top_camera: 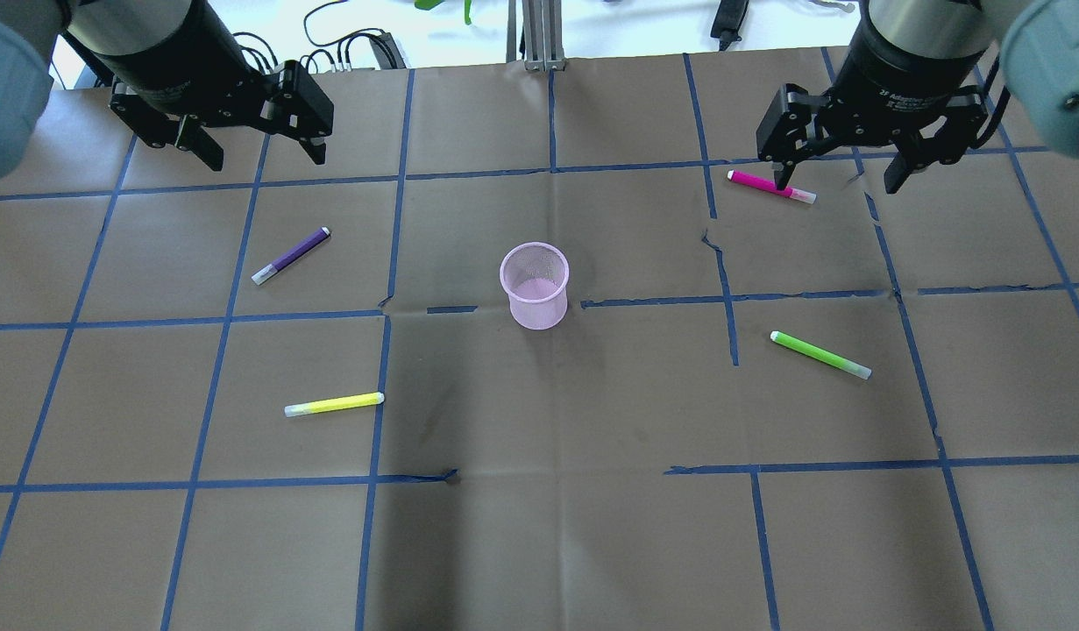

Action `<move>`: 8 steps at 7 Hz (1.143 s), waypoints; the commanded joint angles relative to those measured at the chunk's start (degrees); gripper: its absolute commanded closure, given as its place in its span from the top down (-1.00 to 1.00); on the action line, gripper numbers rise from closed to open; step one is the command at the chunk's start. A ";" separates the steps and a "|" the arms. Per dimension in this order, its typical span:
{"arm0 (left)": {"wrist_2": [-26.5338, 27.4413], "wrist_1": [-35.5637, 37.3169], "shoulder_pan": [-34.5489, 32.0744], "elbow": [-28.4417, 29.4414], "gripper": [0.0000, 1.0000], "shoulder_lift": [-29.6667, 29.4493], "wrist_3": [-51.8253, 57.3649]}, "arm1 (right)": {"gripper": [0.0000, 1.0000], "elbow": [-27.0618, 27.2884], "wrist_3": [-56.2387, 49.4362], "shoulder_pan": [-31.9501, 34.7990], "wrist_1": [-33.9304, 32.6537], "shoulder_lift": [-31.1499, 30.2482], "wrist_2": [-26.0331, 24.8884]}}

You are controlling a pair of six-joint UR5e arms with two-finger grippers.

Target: Insert purple and pink pens into pink cup

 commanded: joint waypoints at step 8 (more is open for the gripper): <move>-0.12 0.26 4.48 -2.93 0.97 -1.90 20.45 | 1.00 0.23 0.03 0.10 0.42 -0.56 0.45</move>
